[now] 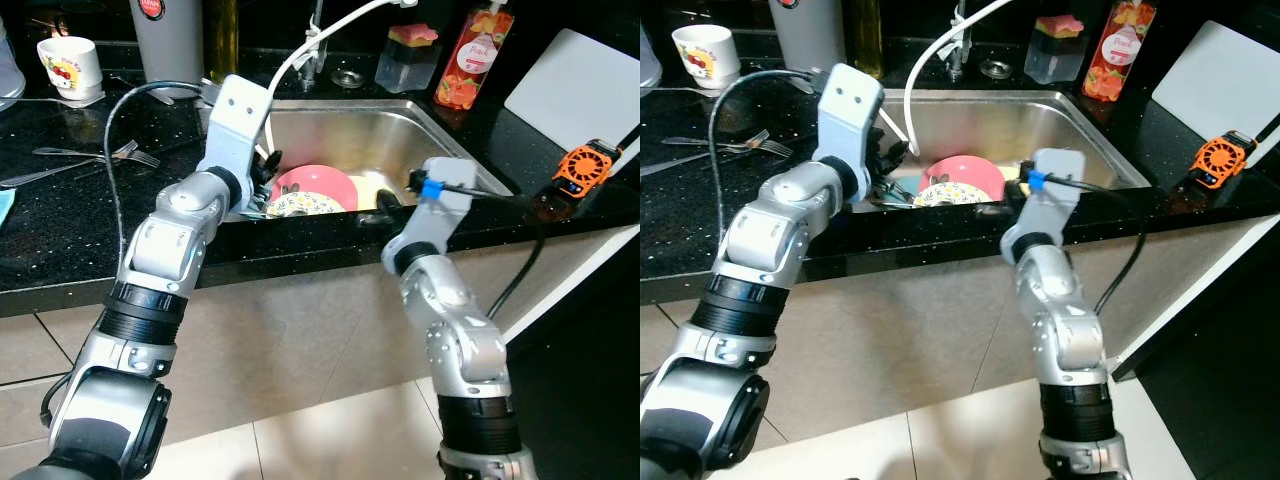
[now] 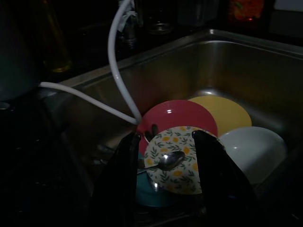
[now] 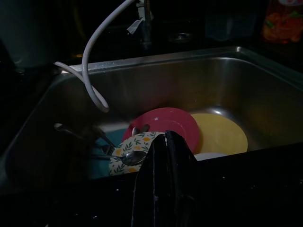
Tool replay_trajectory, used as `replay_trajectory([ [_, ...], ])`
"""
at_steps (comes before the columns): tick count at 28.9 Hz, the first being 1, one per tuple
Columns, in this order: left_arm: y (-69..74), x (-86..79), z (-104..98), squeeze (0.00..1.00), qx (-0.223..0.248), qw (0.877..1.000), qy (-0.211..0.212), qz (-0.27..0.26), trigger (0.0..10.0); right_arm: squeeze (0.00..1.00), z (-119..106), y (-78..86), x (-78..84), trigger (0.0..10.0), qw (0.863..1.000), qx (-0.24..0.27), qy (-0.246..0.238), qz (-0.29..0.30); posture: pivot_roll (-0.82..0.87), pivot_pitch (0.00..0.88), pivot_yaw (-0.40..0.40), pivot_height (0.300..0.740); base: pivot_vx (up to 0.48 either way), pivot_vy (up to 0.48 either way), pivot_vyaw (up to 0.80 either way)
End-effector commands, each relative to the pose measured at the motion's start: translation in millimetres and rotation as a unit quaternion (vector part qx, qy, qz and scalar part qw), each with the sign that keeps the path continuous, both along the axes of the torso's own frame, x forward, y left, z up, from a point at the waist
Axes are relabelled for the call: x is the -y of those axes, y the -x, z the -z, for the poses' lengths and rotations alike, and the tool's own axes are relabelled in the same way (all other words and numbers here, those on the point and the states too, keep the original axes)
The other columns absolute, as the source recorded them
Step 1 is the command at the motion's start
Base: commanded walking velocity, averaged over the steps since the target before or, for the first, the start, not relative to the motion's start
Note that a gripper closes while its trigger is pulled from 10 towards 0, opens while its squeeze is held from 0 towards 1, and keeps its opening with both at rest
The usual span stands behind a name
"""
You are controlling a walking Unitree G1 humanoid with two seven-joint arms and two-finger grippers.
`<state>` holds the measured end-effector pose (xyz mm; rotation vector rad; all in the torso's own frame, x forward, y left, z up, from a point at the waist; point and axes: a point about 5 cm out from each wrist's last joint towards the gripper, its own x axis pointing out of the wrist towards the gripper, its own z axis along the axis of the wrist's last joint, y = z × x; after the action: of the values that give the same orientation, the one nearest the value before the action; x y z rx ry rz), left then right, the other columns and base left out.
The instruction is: Kitchen organization
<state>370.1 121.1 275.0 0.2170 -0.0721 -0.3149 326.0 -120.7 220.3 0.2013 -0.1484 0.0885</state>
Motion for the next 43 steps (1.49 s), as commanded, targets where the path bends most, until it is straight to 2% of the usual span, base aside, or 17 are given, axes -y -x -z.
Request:
replay_trajectory([
  [1, 0.3, 9.0, 0, 0.00, 0.000, 1.000, -0.002, 0.009, 10.0, 0.00, 0, -1.4, 9.1, 10.0, 1.000, 0.002, 0.002, 0.021, 0.19, 0.035, -0.108, 0.740, 0.000, 0.000, 0.00],
  [11, 6.9, 17.8, 5, 0.00, 0.019, 0.999, -0.037, 0.027, 10.0, 0.00, 5, 1.4, 25.4, 10.0, 0.998, 0.001, -0.004, 0.065, 0.17, 0.002, -0.057, 0.740, 0.000, 0.000, 0.00],
  [20, 5.3, 19.2, 6, 0.00, 0.014, 0.999, -0.034, 0.028, 10.0, 0.00, 4, 0.7, 34.5, 10.0, 0.997, 0.005, -0.003, 0.082, 0.17, 0.000, -0.055, 0.740, 0.000, 0.000, 0.00],
  [43, 3.2, 21.2, 3, 0.00, 0.027, 0.999, -0.035, 0.027, 10.0, 0.00, -1, -1.1, 30.5, 10.0, 0.997, 0.017, 0.000, 0.073, 0.16, 0.000, -0.061, 0.740, 0.000, 0.000, 0.00],
])
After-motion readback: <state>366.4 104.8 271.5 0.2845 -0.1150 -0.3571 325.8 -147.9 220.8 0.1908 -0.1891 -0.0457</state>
